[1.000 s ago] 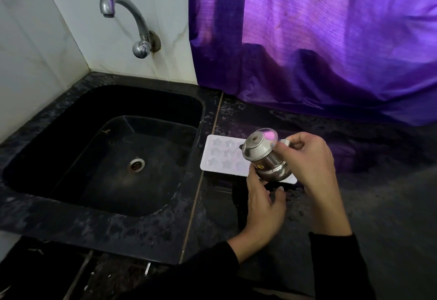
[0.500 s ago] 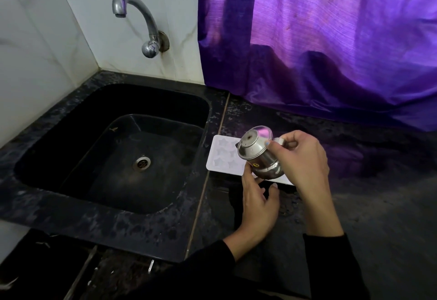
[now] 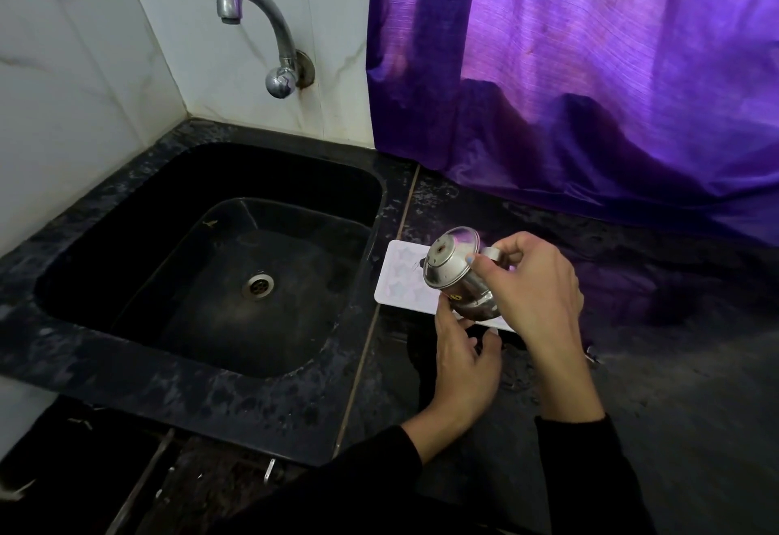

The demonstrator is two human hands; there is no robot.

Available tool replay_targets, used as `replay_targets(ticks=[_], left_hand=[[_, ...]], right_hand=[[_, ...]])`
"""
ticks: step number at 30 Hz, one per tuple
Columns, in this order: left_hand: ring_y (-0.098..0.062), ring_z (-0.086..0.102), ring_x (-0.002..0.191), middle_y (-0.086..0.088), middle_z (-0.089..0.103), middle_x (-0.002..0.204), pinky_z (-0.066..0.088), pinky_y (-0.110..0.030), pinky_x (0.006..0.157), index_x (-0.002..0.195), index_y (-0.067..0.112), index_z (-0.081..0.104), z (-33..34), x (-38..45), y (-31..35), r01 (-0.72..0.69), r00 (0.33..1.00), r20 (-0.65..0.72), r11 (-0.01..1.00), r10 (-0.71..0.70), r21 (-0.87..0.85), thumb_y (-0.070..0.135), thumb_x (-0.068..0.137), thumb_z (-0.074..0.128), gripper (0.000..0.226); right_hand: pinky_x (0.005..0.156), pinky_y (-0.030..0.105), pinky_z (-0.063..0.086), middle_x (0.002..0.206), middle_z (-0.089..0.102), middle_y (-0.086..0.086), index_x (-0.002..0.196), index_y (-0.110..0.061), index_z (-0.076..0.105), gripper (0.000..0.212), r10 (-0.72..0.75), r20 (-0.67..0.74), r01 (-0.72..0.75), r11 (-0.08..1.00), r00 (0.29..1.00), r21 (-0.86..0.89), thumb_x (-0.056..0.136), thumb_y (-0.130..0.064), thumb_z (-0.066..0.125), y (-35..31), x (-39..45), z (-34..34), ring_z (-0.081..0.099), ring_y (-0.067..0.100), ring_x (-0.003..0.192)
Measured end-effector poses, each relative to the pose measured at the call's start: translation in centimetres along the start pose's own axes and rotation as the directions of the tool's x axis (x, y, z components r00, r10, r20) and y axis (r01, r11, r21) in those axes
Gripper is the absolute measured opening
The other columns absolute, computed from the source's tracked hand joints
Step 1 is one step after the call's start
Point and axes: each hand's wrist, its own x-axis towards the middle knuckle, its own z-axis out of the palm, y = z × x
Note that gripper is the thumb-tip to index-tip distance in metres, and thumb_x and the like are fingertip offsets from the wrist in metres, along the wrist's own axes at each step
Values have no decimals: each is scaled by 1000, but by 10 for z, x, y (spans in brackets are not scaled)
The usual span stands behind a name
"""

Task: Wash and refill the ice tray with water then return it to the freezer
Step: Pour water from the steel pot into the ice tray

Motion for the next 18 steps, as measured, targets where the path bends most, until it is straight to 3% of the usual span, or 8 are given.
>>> replay_targets(ticks=[14, 18], left_hand=[[6, 47, 116, 5, 41, 139, 48, -39, 99, 146, 25, 21, 0, 0, 0, -4, 1000, -7, 1000, 4, -1, 14, 85, 54, 71], [-6, 49, 121, 2, 42, 139, 48, -41, 100, 145, 25, 23, 2, 2, 0, -10, 1000, -21, 1000, 10, -2, 25, 78, 52, 73]], right_hand=[[72, 31, 40, 79, 61, -13, 80, -29, 61, 18, 29, 3, -30, 999, 1000, 29, 80, -44, 70, 3, 5, 0, 58, 15, 85], [75, 36, 48, 81, 66, -10, 77, -27, 61, 18, 93, 2, -93, 989, 996, 114, 77, -43, 70, 9, 11, 0, 62, 16, 85]])
